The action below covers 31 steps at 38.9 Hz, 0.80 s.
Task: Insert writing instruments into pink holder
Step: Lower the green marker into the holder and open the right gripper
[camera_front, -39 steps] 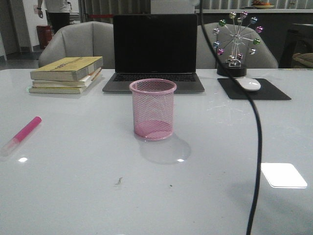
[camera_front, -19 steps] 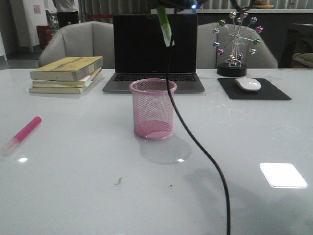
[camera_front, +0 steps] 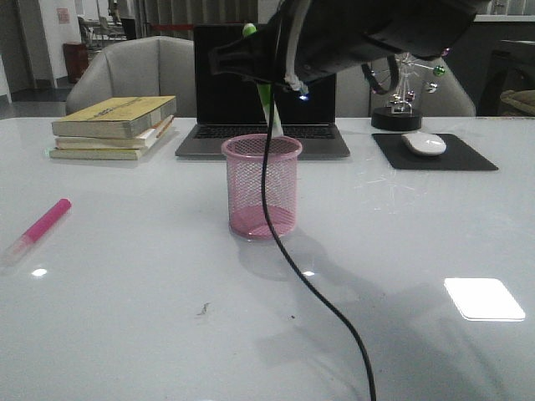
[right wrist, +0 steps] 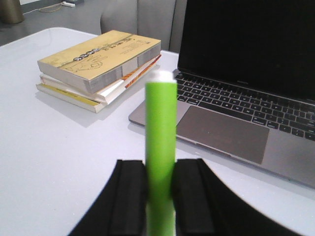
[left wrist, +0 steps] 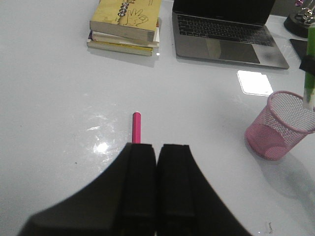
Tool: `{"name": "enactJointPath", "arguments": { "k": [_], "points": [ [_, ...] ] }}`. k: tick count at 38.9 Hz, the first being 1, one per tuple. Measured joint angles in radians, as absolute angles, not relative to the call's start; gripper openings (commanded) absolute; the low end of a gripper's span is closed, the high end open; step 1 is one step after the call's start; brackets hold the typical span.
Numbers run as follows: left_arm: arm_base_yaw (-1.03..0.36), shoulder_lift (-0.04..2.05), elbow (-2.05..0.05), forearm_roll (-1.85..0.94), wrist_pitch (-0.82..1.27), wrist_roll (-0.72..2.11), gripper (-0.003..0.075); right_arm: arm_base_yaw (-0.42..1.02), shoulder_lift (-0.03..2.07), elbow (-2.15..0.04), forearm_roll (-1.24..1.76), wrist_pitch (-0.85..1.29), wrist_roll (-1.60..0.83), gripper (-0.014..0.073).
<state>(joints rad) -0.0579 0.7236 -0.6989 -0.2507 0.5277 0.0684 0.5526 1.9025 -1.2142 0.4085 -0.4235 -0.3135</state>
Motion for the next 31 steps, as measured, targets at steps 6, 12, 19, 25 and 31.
{"name": "enactJointPath", "arguments": {
  "k": [6,12,19,25,31],
  "points": [
    [-0.058,0.724,-0.699,-0.251,0.528,0.068,0.0093,0.553,1.922,-1.214,0.409,-0.43,-0.311,0.0033],
    [-0.058,0.724,-0.699,-0.251,0.528,0.068,0.0093,0.553,1.95,-1.214,0.409,-0.439,-0.311,0.0034],
    [-0.058,0.724,-0.699,-0.251,0.528,0.068,0.0093,0.553,1.97,-1.214,0.401,-0.454,-0.311,0.0115],
    [-0.058,0.724,-0.699,-0.251,0.528,0.068,0.0093,0.553,1.971,-1.214,0.36,-0.474,-0.309,0.0318],
    [-0.058,0.724,-0.699,-0.251,0.528,0.068,0.0093,0.553,1.971,-1.214,0.349,-0.517,-0.309,0.0377]
  ]
}}
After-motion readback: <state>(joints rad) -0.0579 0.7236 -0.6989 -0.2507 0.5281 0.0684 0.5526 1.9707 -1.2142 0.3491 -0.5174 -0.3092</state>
